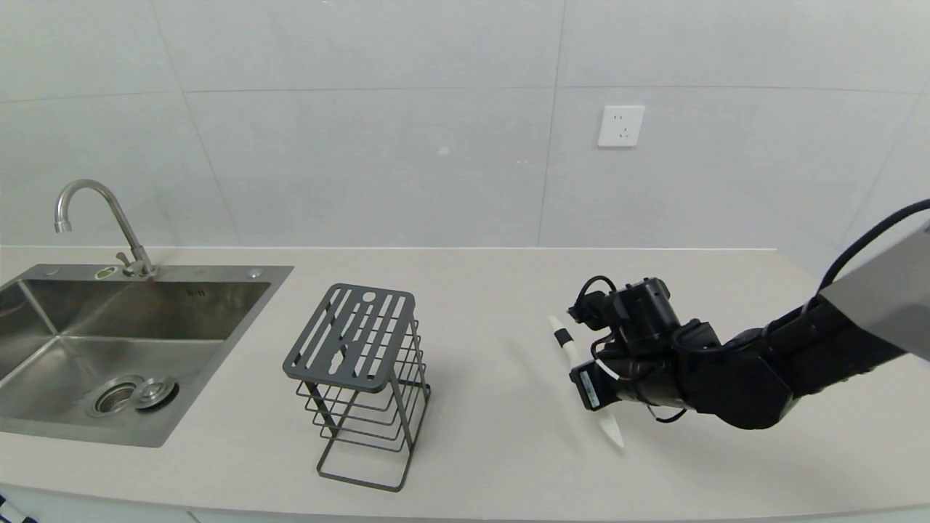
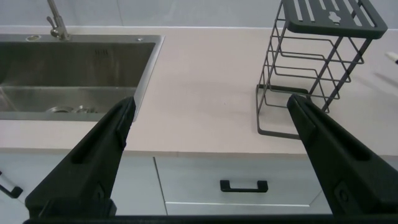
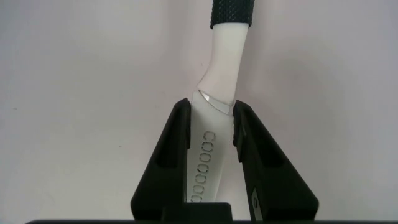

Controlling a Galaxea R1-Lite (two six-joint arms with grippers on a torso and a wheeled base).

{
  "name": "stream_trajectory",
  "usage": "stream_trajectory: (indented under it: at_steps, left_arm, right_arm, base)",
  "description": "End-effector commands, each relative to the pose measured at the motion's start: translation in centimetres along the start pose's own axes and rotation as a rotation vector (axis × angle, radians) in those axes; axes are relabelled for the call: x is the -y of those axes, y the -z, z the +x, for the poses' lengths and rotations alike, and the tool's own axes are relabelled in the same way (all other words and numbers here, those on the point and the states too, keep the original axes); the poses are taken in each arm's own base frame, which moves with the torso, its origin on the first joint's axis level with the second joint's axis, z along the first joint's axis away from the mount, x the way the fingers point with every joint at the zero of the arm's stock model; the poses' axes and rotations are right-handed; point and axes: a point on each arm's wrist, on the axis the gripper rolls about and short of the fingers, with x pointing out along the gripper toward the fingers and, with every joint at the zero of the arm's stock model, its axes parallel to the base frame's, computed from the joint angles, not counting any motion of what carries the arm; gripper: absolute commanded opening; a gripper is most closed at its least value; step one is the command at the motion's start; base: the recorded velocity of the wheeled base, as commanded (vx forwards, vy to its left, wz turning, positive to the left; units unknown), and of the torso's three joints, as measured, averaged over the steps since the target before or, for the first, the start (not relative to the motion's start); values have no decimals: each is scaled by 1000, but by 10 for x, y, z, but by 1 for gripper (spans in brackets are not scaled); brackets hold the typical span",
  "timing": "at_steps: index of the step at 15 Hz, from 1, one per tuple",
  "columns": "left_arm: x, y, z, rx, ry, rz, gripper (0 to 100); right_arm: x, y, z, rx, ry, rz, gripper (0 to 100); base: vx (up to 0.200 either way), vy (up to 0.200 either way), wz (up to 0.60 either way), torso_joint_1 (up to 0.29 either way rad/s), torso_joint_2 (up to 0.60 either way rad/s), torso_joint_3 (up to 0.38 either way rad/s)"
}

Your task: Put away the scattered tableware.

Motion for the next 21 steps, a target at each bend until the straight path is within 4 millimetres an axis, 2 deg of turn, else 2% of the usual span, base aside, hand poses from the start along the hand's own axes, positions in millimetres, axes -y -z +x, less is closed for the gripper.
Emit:
stream_trajectory:
  at_steps: [1,4,6,11,14,15,17,18,19,21]
  left_arm:
    - [0,0,0,-1,1,0,100]
    - [0,0,0,-1,2,0,100]
    - [0,0,0,-2,5,0,100]
    - [0,0,0,-2,10,2,100]
    - [2,-1,0,6,91,48,100]
    - [2,-8,-1,59,100,50,100]
    - [3,-71,-18,413,134,18,100]
    - [5,-100,-18,426,231,32,100]
    - [8,-107,-17,404,388,17,100]
    - [11,-108,-11,314,550,-122,100]
  right_arm:
    - [0,-21,-26,108,-45,-40,0]
    - [-3,-38,-45,201,-114,-87,0]
    - [-5,-49,-69,283,-195,-145,0]
    - [-6,-54,-100,379,-317,-274,0]
    - [-15,-56,-111,420,-353,-302,0]
    - [-18,-57,-113,437,-361,-306,0]
    - [-21,-55,-117,442,-369,-312,0]
    - [-22,-53,-117,436,-376,-316,0]
    - [-32,-48,-121,445,-423,-339,0]
    - [-35,-45,-127,457,-457,-349,0]
  base:
    - [0,0,0,0,0,0]
    - [0,0,0,0,0,0]
    - [0,0,0,0,0,0]
    - [0,0,0,0,0,0]
    - [0,0,0,0,0,0]
    - [0,0,0,0,0,0]
    - [0,0,0,0,0,0]
    - [0,0,0,0,0,0]
    - [0,0,0,0,0,0]
    - [0,0,0,0,0,0]
